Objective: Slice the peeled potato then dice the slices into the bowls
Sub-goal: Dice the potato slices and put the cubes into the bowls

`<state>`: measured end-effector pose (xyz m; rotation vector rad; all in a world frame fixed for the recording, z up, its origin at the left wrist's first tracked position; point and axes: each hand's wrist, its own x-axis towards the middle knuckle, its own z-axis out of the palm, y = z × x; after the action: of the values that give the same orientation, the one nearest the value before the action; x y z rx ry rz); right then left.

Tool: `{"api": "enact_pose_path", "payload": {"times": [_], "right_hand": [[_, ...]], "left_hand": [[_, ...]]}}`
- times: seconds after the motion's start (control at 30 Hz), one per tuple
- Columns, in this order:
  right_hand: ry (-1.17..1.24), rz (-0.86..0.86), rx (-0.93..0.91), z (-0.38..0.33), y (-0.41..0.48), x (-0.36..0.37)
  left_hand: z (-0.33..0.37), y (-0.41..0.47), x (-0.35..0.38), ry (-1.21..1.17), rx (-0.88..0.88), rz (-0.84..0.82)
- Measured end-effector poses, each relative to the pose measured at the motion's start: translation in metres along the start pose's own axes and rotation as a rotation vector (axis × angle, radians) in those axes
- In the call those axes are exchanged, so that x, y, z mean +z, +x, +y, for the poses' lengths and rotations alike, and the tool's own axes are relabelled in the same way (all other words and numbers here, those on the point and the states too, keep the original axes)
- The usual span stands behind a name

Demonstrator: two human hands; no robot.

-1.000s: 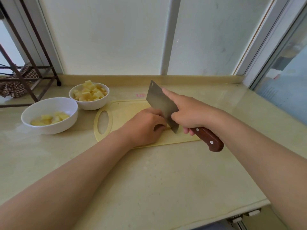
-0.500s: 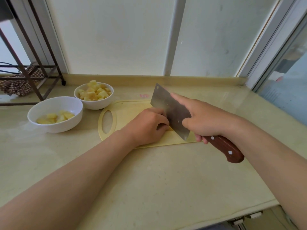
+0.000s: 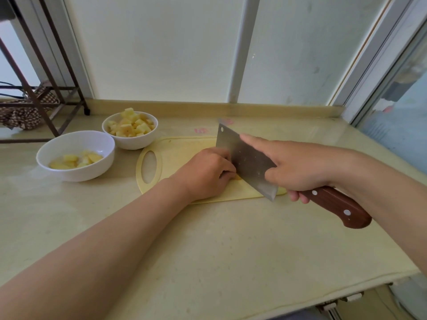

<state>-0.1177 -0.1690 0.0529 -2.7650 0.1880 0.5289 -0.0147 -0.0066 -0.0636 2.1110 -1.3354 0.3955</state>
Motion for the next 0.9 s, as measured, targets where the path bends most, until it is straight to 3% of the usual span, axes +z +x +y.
{"api": "enact_pose_path", "payload": {"times": [0.47,0.7,0.9], "right_hand": [[0.089,0.129,-0.059,-0.027,0.049,0.019],[0.208,0.155,-0.032,-0.013,0.038,0.014],[0.207,0.137,-0.043,-0.011,0.026,0.014]], "left_hand": [[-0.003,-0.003,0.002,-0.007,0.027,0.032],[-0.005,-0.004,-0.004,-0.08,-0.141,0.057],[-0.006,-0.004,-0.002,-0.061,-0.187,0.019]]}}
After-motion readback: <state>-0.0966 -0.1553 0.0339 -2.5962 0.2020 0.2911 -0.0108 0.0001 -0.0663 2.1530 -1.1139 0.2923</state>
